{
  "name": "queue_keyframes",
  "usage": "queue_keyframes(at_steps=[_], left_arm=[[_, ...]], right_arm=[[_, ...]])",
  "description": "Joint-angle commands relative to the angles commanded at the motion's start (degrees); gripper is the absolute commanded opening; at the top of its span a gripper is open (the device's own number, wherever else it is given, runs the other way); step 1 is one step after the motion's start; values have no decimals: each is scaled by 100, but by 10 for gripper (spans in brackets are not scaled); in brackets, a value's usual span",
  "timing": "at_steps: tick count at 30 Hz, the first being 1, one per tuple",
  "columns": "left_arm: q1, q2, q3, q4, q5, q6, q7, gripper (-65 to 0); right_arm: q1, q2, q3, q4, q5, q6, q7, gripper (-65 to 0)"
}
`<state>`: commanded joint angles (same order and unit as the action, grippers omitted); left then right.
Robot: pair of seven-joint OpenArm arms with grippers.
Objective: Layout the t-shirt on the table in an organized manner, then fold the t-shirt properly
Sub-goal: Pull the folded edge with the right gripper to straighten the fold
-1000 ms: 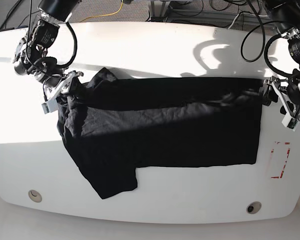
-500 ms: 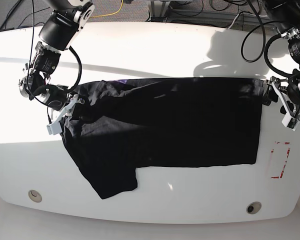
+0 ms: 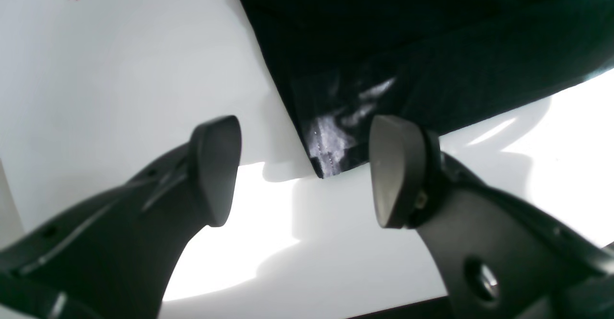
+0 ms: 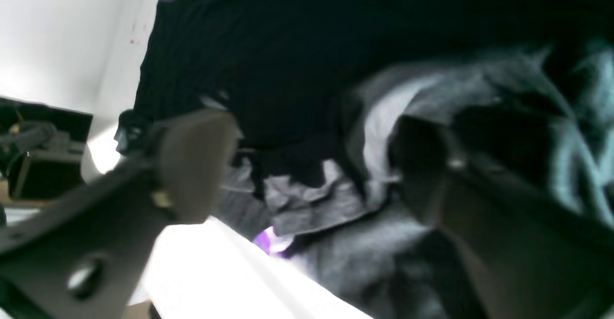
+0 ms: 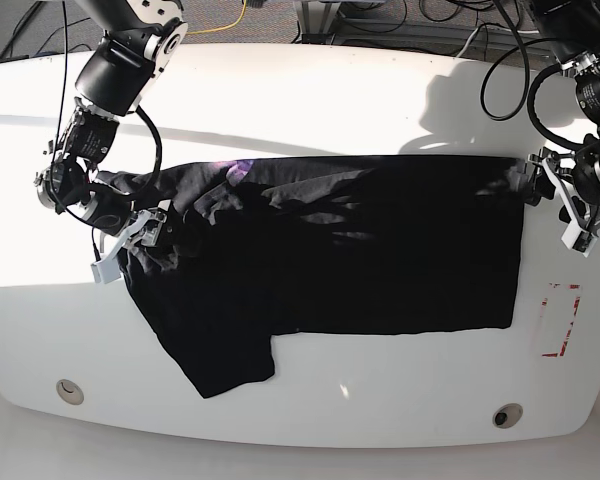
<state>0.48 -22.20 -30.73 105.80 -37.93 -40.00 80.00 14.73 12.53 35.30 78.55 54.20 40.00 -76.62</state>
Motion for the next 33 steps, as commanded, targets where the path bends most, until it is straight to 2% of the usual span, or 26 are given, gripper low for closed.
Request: queue_keyframes(at_steps=[10, 13, 20, 22, 26, 29, 33], left_arm=[[193, 9, 9, 35, -9, 0, -13, -253], [334, 9, -18, 35, -18, 0, -224, -253], [695, 18, -167, 35, -35, 0, -954, -253], [738, 53, -308, 26, -35, 0, -1051, -253], [712, 334, -633, 18, -9, 0, -1086, -253], [712, 510, -862, 18, -9, 0, -1086, -253], [668, 554, -967, 18, 0, 0, -1086, -253]], right_arm=[[-607, 932, 0, 35, 9, 0, 0, 0], [-862, 1204, 0, 35, 0, 0, 35, 0], [-1538, 1670, -9, 35, -132, 0, 844, 0], [-1574, 1679, -44, 35, -378, 0, 1011, 0], [-1582, 1670, -378, 35, -1037, 0, 1380, 0], [-1591, 1600, -659, 26, -1275, 0, 1679, 0], [-1591, 1389, -844, 26, -1442, 0, 1881, 0]])
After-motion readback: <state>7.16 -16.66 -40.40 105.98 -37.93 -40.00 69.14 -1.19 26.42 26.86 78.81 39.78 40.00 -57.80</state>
